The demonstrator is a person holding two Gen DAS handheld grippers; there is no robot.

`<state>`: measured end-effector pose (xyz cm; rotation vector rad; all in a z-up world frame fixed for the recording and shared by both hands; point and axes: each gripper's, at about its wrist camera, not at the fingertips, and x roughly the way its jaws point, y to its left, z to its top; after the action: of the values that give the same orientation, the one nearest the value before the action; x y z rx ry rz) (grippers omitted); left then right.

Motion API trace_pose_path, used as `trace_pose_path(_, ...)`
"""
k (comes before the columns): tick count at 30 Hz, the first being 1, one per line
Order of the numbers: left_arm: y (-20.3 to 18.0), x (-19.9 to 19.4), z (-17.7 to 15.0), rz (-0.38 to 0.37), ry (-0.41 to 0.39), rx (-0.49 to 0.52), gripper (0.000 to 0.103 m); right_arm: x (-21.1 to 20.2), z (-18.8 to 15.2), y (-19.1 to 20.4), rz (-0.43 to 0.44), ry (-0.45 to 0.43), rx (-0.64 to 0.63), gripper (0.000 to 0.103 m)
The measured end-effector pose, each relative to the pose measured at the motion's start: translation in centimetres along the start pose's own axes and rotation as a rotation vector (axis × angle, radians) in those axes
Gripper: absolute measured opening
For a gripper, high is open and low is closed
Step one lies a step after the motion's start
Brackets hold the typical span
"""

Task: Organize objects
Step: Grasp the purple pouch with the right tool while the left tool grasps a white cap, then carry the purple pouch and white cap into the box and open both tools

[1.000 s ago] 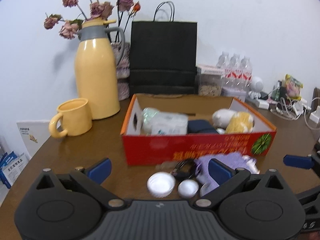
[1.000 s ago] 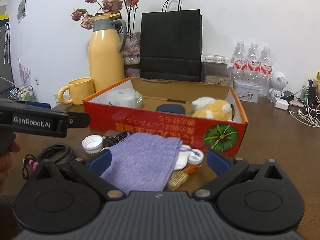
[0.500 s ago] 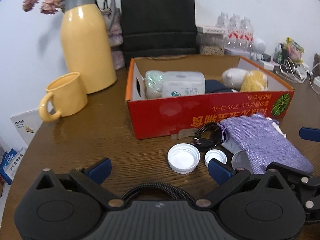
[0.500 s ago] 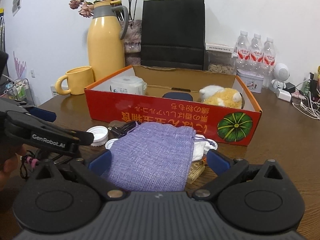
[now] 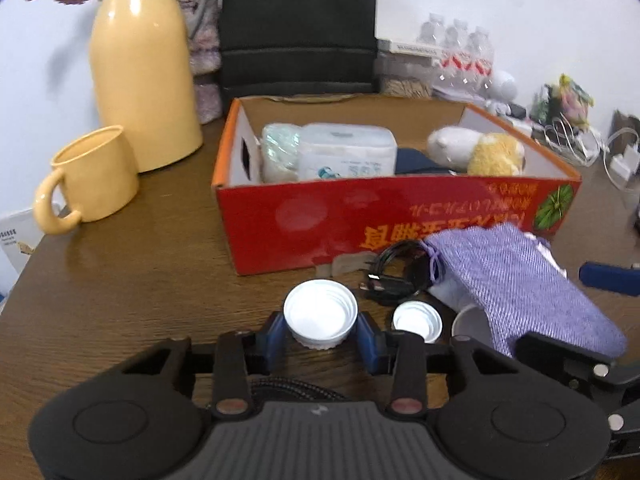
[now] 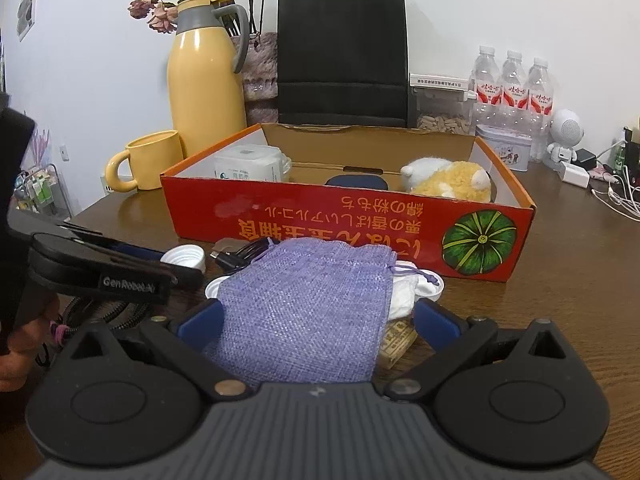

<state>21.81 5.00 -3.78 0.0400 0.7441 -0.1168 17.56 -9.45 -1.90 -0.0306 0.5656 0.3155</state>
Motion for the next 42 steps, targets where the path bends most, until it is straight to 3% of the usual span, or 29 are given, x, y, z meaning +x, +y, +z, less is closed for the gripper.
trace_pose_path(10,1.8,-3.7,-1.3,0.027,-0.179,-0.109,0.037,-0.5,-0.3,0.0,0.033,-0.023,0.006,0.103)
trace_pose_path(14,2.2,-4.4,-1.9,0.015,-0.195,-0.118,0.037,-0.3,-0.6,0.4,0.032,-0.006,-0.013,0.103)
trace_pose_path(19,1.9,-4.5,-2.4,0.007,-0.186,-0.106,0.037,-0.5,-0.7,0.0,0.05,-0.008,0.018,0.088)
trace_pose_path(26,1.9,-4.5,-2.7,0.004,-0.183,-0.109,0.037,-0.7,-1.0,-0.5,0.06,-0.001,0.044,0.056)
trace_pose_path(34,1.9,-4.4,-2.8,0.004,-0.181,-0.107,0.037,-1.7,-1.0,-1.2,0.071,-0.051,0.086,0.046)
trace_pose_path(42,1.9,-4.4,-2.8,0.003,-0.184,-0.11,0.037,-2.6,-1.1,-1.6,0.084,-0.102,0.105,0.027)
